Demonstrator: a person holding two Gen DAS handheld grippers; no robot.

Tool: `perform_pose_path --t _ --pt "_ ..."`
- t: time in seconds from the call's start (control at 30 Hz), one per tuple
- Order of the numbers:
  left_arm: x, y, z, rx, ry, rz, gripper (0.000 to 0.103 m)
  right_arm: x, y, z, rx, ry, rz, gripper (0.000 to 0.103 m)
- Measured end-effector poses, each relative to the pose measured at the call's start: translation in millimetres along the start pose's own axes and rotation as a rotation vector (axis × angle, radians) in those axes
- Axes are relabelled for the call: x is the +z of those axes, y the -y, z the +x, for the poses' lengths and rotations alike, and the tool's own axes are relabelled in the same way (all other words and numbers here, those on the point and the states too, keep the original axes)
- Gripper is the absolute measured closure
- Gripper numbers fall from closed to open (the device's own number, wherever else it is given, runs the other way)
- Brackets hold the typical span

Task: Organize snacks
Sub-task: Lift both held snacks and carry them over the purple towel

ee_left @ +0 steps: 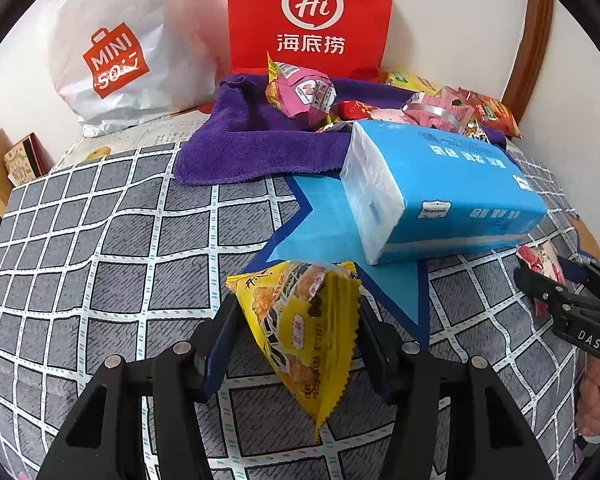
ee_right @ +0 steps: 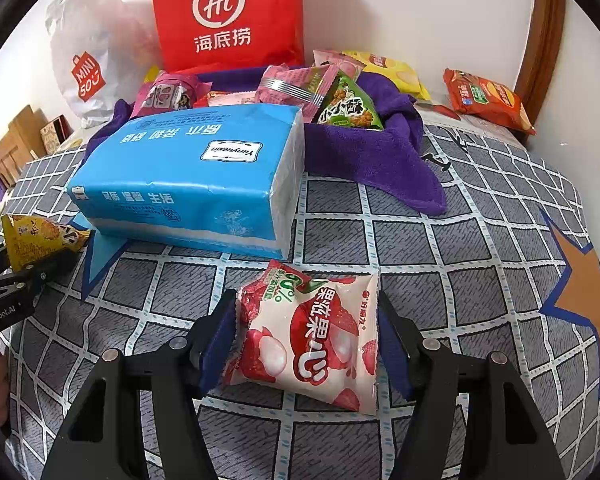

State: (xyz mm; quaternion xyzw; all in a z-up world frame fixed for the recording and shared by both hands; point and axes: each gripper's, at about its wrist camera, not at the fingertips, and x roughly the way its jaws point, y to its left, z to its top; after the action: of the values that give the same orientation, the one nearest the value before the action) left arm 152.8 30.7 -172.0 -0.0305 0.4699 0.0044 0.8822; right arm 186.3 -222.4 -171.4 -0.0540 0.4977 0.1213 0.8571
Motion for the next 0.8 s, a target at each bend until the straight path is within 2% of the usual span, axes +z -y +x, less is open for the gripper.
perform_pose_path --t 0.57,0.7,0.8 --pt "-1.0 -5.2 -2.7 -0.040 0.007 -0.031 0.052 -0.9 1.1 -4.1 0.003 0.009 0.002 0.048" --pt "-2.9 -2.7 -5.1 -0.029 -0.004 0.001 0.052 -1.3 -3.3 -7.3 0.000 0.009 -0.020 0.048" --pt "-7.4 -6.1 -13.8 -0.084 -0.015 -0.029 0.052 -4.6 -9.3 -16.2 0.011 0.017 -0.030 0.049"
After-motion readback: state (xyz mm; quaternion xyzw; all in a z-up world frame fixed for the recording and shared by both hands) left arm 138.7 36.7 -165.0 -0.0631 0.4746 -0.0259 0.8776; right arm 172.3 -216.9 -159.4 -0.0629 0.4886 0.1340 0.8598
